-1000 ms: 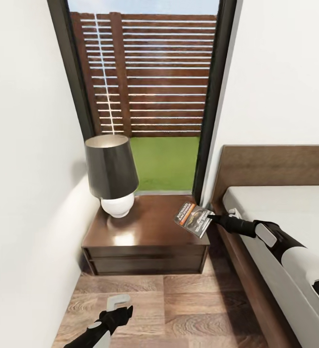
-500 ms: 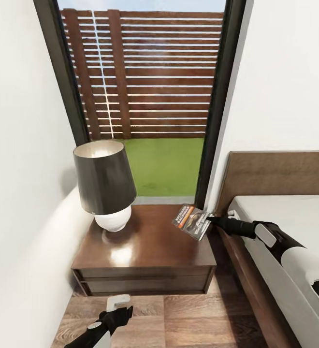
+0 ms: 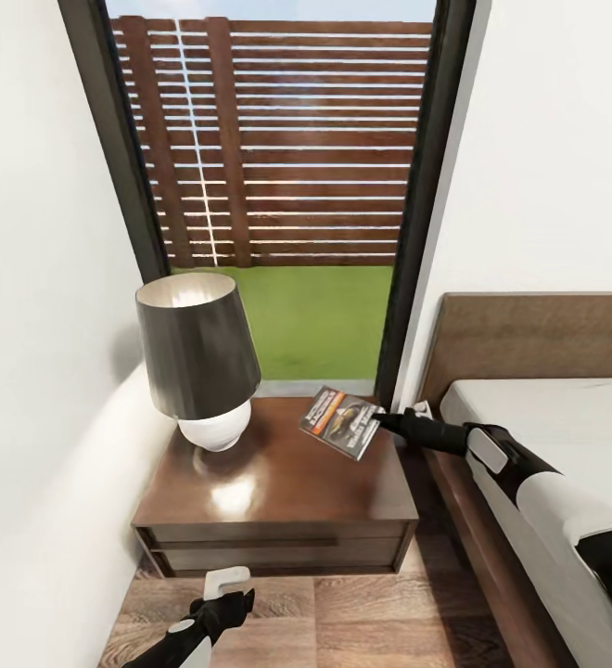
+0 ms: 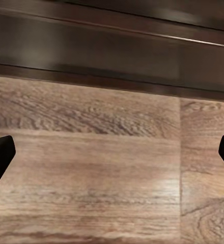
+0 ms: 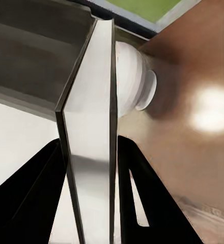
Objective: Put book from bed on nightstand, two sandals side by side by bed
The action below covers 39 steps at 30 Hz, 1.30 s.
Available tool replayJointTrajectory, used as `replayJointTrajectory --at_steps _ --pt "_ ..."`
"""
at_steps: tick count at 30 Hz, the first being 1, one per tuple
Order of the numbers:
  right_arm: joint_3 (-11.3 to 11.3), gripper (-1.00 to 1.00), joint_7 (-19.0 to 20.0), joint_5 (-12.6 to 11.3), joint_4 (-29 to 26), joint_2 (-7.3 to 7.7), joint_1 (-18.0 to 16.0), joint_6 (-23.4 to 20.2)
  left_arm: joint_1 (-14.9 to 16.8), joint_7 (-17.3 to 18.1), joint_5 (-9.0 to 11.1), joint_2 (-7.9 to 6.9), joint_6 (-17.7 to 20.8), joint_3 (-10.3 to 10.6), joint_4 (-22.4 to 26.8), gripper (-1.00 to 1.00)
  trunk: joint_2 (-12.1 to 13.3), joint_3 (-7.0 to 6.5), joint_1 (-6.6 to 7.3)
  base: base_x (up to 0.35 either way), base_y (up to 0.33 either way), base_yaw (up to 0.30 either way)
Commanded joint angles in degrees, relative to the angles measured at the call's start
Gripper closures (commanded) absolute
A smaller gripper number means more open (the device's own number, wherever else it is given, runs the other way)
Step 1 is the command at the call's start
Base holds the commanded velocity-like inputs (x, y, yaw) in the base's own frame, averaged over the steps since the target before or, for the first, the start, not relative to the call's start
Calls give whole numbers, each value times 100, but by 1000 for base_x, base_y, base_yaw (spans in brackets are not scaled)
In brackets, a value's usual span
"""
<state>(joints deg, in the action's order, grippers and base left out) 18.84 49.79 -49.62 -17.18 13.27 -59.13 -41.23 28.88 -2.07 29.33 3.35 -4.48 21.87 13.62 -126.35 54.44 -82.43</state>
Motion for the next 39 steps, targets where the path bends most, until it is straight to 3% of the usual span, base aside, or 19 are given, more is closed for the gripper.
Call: replayJointTrajectory --at_steps 1,9,14,17,18,19,25,27,29,34,39 --pt "-6 100 76 4 -2 0 1 -9 -30 2 1 0 0 -1 -1 -100 0 0 0 0 0 0" --pt "19 100 235 11 -23 -7 3 -23 -108 5 -6 -5 3 1 0 -100 -321 144 -176 0 0 0" --pt "46 100 548 55 -30 -9 0 -99 -118 7 -11 -11 1 1 0 -100 -521 233 -286 0 0 0" --pt "43 100 640 64 -28 -3 0 -154 -119 427 -20 7 0 99 51 -100 -521 233 -286 0 0 0" --pt "38 100 659 70 -27 -4 1 -169 -120 958 -23 8 32 454 141 -100 -521 233 -286 0 0 0" --pt "33 100 661 71 -25 -4 0 -171 -120 1031 -23 8 52 559 202 -100 -521 233 -286 0 0 0" --pt "16 100 648 72 -22 -1 -1 -170 -117 1152 -52 15 668 1195 861 -100 -521 233 -286 0 0 0" --pt "11 100 637 70 -22 0 2 -168 -113 1138 -141 19 1152 1877 1478 -100 -521 233 -286 0 0 0" --pt "11 100 632 68 -22 0 1 -167 -112 1131 -170 12 1423 2149 1993 -100 -521 233 -286 0 0 0" --pt "-5 100 623 66 -20 0 0 -172 -98 1119 -221 -31 2025 2307 2772 -100 -561 251 -308 0 0 0" --pt "-37 100 628 42 -22 1 0 -174 -94 1139 -679 -85 2260 2319 3392 -100 -682 305 -373 0 0 0"
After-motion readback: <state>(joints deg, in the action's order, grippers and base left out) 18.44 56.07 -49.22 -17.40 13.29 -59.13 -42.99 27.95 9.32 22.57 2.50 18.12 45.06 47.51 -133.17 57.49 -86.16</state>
